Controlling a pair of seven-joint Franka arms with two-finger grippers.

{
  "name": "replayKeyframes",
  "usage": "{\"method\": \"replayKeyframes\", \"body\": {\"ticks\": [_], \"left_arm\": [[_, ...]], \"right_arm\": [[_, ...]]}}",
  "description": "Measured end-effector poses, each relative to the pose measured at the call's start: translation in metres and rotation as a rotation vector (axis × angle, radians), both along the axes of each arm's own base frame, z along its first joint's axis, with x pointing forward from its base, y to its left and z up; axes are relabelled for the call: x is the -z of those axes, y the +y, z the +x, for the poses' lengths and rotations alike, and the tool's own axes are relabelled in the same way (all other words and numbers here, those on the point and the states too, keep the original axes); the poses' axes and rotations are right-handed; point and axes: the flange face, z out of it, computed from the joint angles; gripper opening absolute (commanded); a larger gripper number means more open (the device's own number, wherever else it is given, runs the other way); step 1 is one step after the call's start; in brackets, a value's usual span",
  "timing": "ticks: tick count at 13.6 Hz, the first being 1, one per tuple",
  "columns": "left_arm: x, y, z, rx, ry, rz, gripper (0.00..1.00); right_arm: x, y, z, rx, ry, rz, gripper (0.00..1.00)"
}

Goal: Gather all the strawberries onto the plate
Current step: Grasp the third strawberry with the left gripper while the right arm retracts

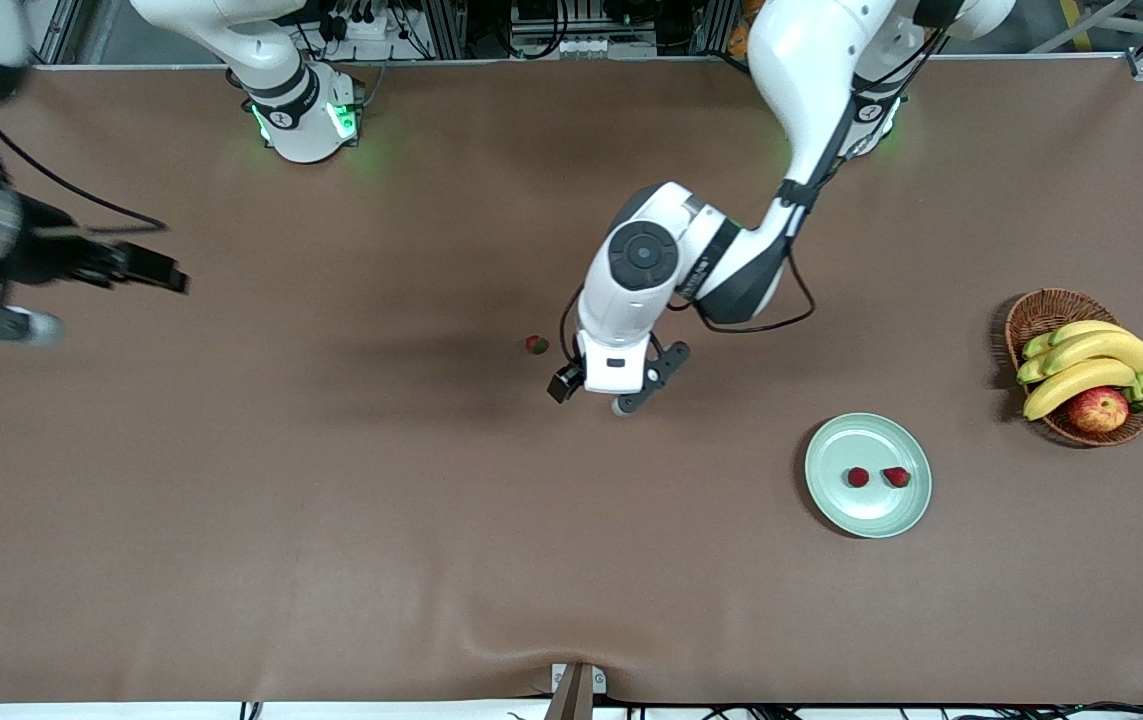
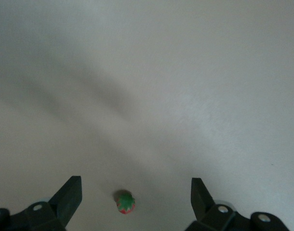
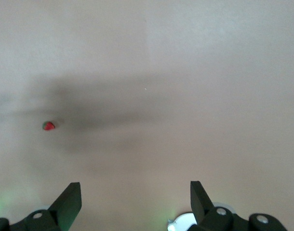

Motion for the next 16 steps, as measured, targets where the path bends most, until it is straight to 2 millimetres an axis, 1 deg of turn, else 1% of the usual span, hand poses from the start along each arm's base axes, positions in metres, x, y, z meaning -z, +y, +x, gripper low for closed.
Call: {"method": "replayKeyframes", "body": {"ticks": [1,2,4,6,7,9,12,14,16], "left_arm": [[0.005,-0.010,-0.009,-0.041,0.013,0.002,1.00],[0.009,-0.021,-0.019,-0.078,0.018,0.000,1.00],[0.020,-0.042,-0.037,-0.152,0.026,-0.009,1.00],[0.037,-0.062,-0.059,-0.229,0.050,0.000,1.00],[0.045,-0.068,-0.067,-0.260,0.061,0.008,1.00],[0.065,-0.074,-0.078,-0.283,0.079,0.030,1.00],[0.100,-0.078,-0.090,-0.270,0.100,0.070,1.00],[0.113,-0.077,-0.092,-0.269,0.108,0.084,1.00],[0.118,-0.075,-0.090,-0.273,0.102,0.082,1.00]], "right_arm": [[-0.008,-0.016,-0.005,-0.028,-0.002,-0.013,1.00],[-0.014,-0.028,-0.008,-0.053,-0.012,-0.040,1.00],[-0.023,-0.039,-0.012,-0.083,-0.029,-0.097,1.00],[-0.031,-0.049,-0.016,-0.094,-0.042,-0.120,1.00],[-0.033,-0.054,-0.017,-0.098,-0.045,-0.126,1.00],[-0.034,-0.061,-0.019,-0.098,-0.045,-0.149,1.00],[-0.037,-0.065,-0.020,-0.100,-0.045,-0.195,1.00],[-0.038,-0.065,-0.021,-0.100,-0.047,-0.196,1.00],[-0.040,-0.068,-0.023,-0.094,-0.046,-0.197,1.00]]}}
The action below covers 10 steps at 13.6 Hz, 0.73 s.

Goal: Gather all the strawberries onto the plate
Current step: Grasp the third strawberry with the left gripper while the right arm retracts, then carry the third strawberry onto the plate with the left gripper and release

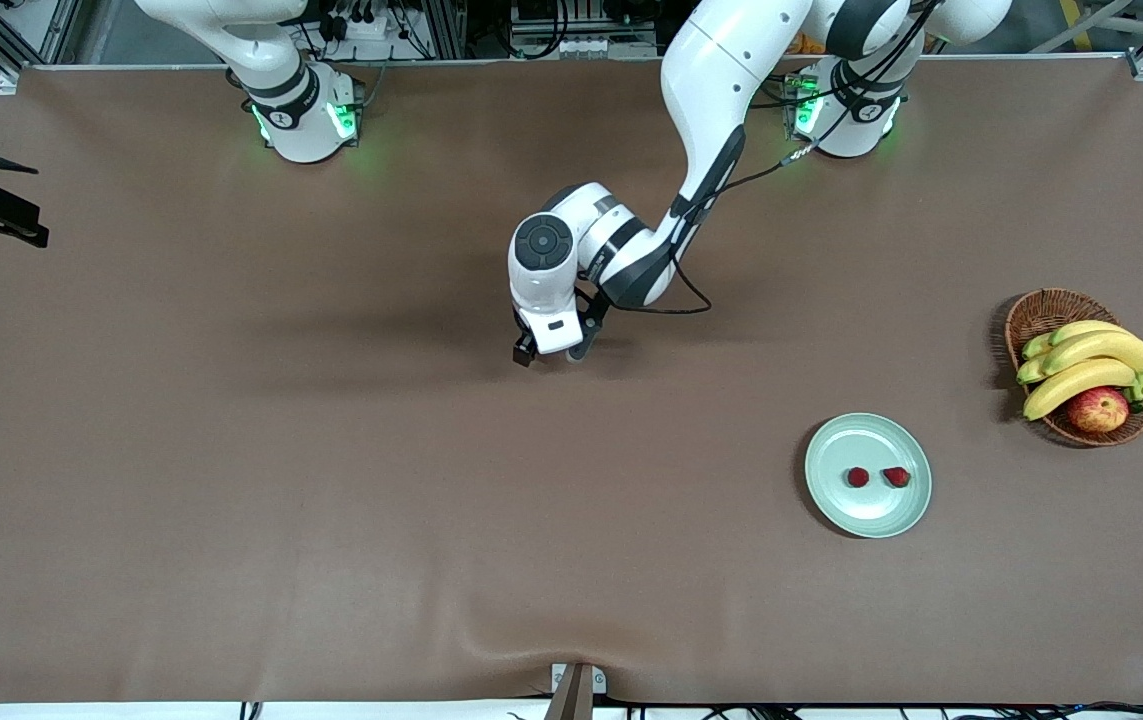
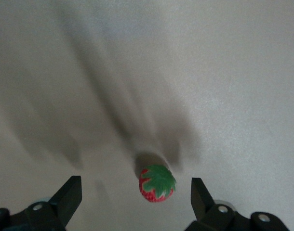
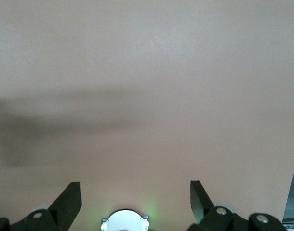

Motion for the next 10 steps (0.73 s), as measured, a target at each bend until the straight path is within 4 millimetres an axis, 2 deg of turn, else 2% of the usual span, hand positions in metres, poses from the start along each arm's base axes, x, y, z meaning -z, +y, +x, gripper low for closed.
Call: {"method": "replayKeyframes", "body": {"ticks": [3,5,6,7,8,10], "left_arm": [[0.005,-0.001,0.004,-0.006,-0.026,-0.022,1.00],[0.013,-0.001,0.004,-0.008,-0.032,-0.026,1.00],[0.016,-0.001,0.003,-0.008,-0.032,-0.026,0.91],[0.017,-0.001,0.003,-0.007,-0.033,-0.026,0.28],[0.017,-0.002,0.002,0.000,-0.035,-0.025,0.00],[0.016,-0.008,-0.005,0.026,-0.047,-0.020,0.00]], "right_arm": [[-0.004,-0.003,-0.005,0.012,0.000,0.043,1.00],[-0.005,0.003,-0.005,0.010,-0.006,0.111,1.00],[-0.005,0.005,-0.005,0.008,-0.005,0.131,1.00],[-0.004,0.006,-0.005,0.006,-0.003,0.137,1.00],[-0.005,0.007,-0.005,0.006,-0.004,0.137,1.00],[-0.009,0.007,-0.008,0.005,-0.011,0.137,1.00]]}}
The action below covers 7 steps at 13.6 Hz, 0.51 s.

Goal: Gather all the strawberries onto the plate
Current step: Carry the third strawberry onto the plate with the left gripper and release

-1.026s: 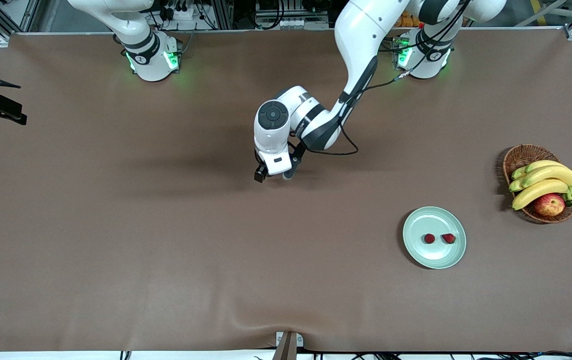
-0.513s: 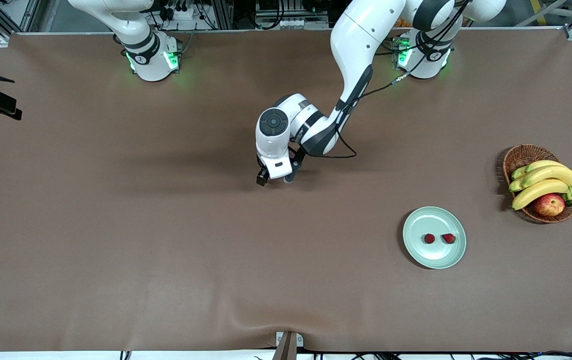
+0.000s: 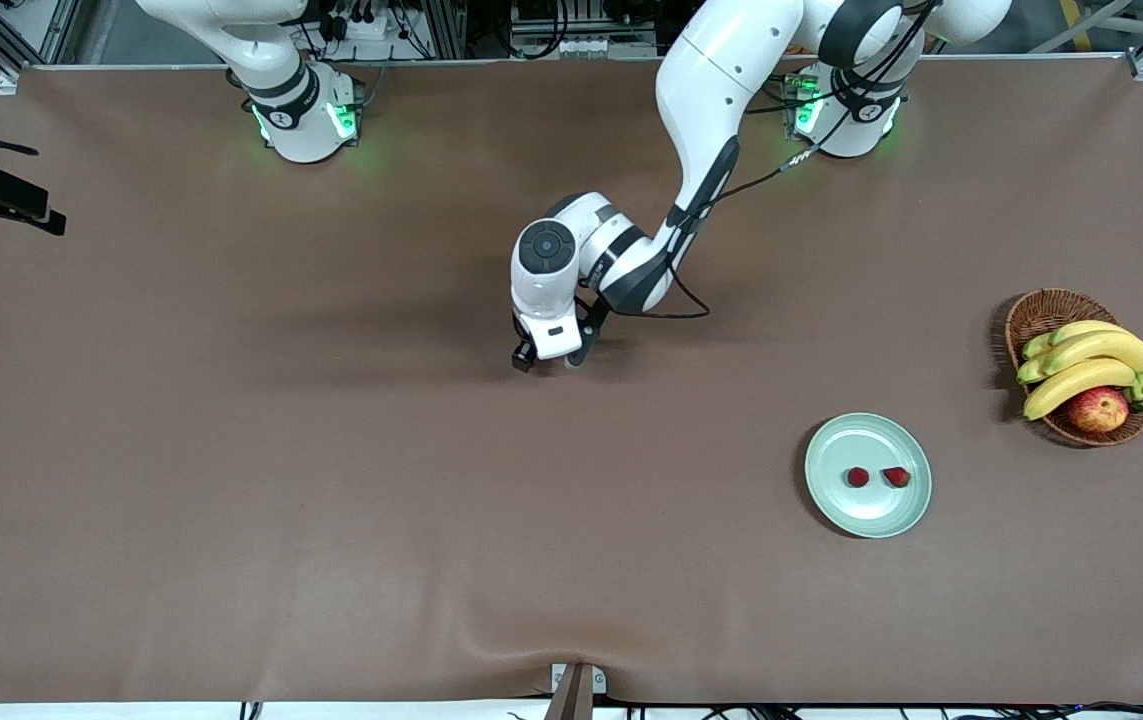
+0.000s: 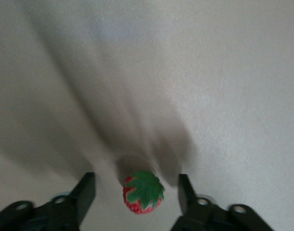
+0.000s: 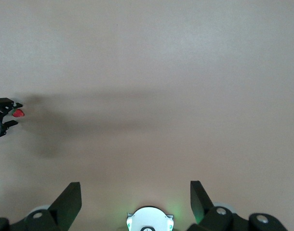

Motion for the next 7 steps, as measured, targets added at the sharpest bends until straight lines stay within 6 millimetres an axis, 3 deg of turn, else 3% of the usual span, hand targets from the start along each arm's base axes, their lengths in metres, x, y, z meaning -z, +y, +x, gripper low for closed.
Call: {"method": "replayKeyframes", "body": {"ticks": [4,6,7], "left_arm": [[-0.007,-0.006,0.000,0.010,-0.016,-0.010,0.00],[-0.023,0.001,0.016,-0.010,-0.042,-0.009,0.00],[-0.037,0.015,0.034,-0.034,-0.058,0.013,0.00]], "right_arm": [[-0.015,0.015,-0.010,0.012,-0.016,-0.014,1.00],[-0.014,0.022,-0.011,0.017,-0.007,-0.043,1.00],[-0.013,0.025,-0.011,0.013,-0.004,-0.054,1.00]]}}
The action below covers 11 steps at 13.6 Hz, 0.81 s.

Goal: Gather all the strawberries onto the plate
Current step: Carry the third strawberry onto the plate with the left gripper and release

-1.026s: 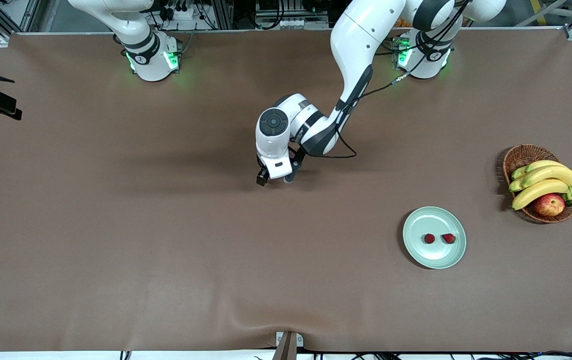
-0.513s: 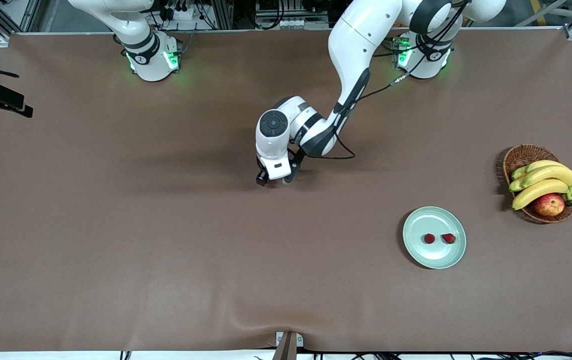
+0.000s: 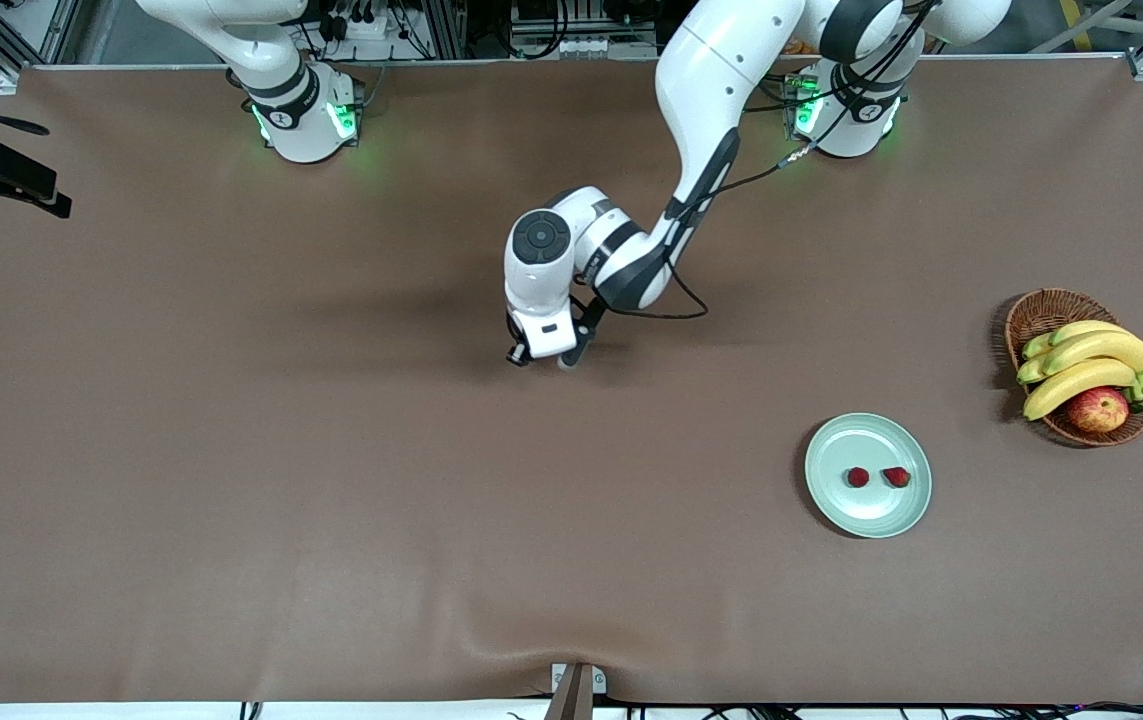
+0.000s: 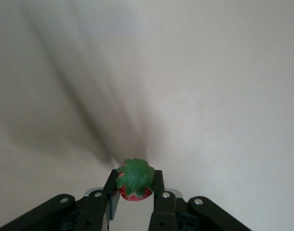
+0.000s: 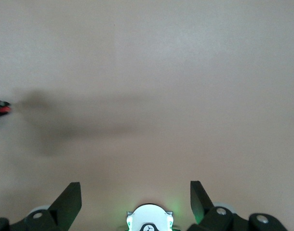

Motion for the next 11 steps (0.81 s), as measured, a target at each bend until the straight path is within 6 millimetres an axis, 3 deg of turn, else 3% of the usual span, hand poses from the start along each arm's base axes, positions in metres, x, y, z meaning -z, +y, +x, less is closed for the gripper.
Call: {"method": "replayKeyframes", "body": {"ticks": [3,7,9,11], "left_arm": [[-0.058,0.074,0.075,-0.145,-0.058,0.082,0.00],[-0.127,0.219,0.164,-0.394,-0.058,0.126,0.00],[-0.138,0.304,0.191,-0.467,-0.028,0.130,0.00],[-0.130,0.373,0.203,-0.513,0.003,0.135,0.00]], "right_arm": [[0.003,0.001,0.001,0.000,0.005,-0.007,1.00],[0.005,0.001,0.002,0.000,0.009,-0.021,1.00],[0.006,0.001,0.002,-0.001,0.011,-0.022,1.00],[0.005,0.001,0.002,-0.001,0.010,-0.022,1.00]]}}
